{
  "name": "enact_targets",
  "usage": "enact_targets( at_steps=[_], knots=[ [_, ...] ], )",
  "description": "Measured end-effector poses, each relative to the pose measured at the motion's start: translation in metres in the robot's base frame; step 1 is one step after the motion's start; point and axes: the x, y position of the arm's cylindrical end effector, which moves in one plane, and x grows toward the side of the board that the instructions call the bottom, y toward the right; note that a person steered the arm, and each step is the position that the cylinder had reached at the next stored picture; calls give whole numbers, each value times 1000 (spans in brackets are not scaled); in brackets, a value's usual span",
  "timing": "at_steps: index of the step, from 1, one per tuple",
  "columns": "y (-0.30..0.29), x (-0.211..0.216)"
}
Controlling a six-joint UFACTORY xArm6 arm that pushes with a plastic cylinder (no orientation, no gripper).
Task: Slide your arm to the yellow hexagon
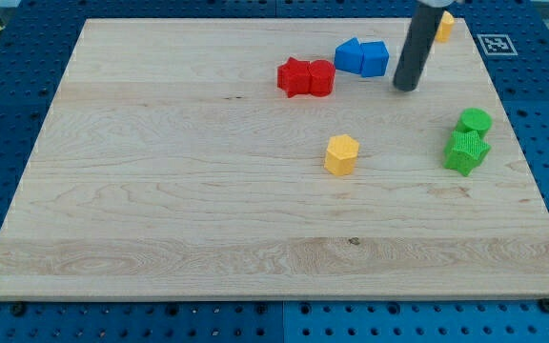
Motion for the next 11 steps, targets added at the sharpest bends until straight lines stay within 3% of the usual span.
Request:
enact_targets(
  at_steps=[2,3,4,6,11],
  knots=[
    [-126,39],
    [-170,106],
    [-160,175],
    [-86,168],
    [-79,130]
  ],
)
